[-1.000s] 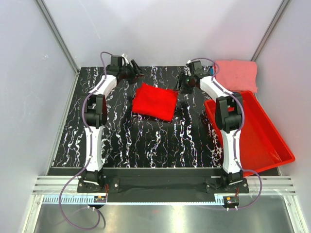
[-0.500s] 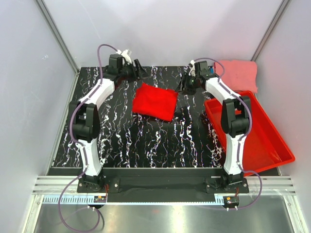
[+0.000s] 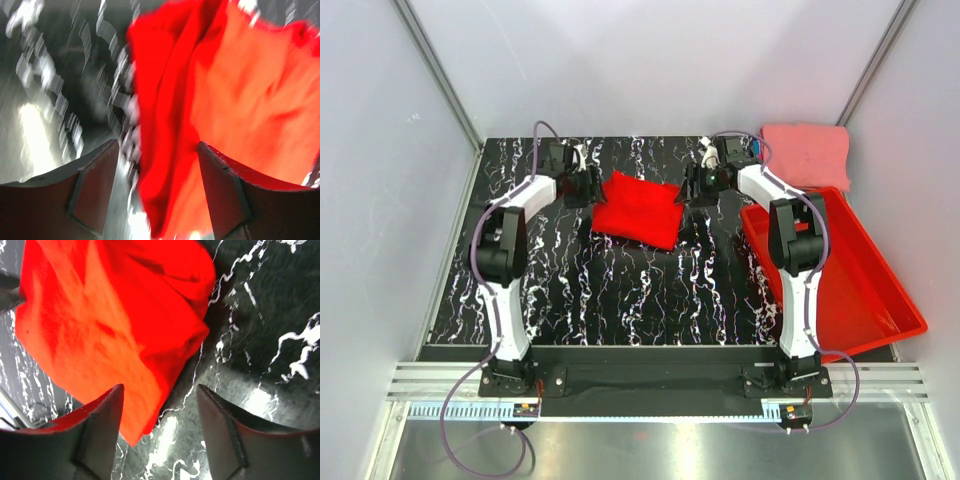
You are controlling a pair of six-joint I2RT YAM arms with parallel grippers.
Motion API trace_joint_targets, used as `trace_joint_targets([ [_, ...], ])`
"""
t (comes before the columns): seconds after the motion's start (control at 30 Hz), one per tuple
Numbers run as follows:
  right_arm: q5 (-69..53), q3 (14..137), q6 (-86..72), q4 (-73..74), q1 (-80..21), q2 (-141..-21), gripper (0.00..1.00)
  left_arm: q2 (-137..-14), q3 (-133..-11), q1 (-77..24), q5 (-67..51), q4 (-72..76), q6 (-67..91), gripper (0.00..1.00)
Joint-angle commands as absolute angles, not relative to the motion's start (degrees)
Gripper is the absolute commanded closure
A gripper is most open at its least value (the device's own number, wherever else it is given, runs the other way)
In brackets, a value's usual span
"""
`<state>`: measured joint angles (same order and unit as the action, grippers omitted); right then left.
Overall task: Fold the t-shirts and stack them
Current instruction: Fold the tshirt
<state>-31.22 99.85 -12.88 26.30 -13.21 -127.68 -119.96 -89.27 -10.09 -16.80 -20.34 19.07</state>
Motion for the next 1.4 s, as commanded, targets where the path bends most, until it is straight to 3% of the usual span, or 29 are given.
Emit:
trace_joint_targets([
  [0.0,-34.6,95.6,-12.3,26.5,-13.0,-121.9,0.30,-105.9,-86.1,-10.3,-8.2,-16.5,17.4,0.29],
  [0.1,-35.7,89.0,-15.6,23.0,-13.1,-117.4,0.27,-104.0,-85.5,-10.3,-9.3,-19.4,17.4,0.28],
  [0.4,-40.4,79.5,-17.8,15.0,-13.7,-116.7,0.29,-104.8,-73.6,-10.7,-19.0,-14.8,19.7,0.32],
  [0.77,-44.2,79.1,-17.9,11.1,-16.2,-120.8,0.32,-107.0,-70.3,-11.5,-19.3,-12.7,20.7,0.36],
  [1.07,-39.8,77.2,-16.1,13.9,-16.6,-119.4,0.32,-107.8,-69.1,-11.8,-18.5,-11.6,21.2,0.42],
  [1.17,-40.8,77.0,-16.5,13.4,-16.9,-120.1,0.32,-108.7,-68.7,-11.8,-19.6,-10.8,21.8,0.51],
  [1.27,-42.2,75.5,-17.0,11.5,-17.1,-119.9,0.34,-108.5,-67.6,-11.8,-20.6,-9.6,22.8,0.67],
  [1.3,-43.0,75.1,-17.3,10.9,-17.1,-119.9,0.36,-108.3,-67.3,-11.8,-20.7,-9.8,23.2,0.82],
  [1.37,-43.7,74.1,-17.9,9.9,-17.1,-119.6,0.51,-107.8,-67.3,-12.0,-20.6,-10.6,23.9,0.93],
])
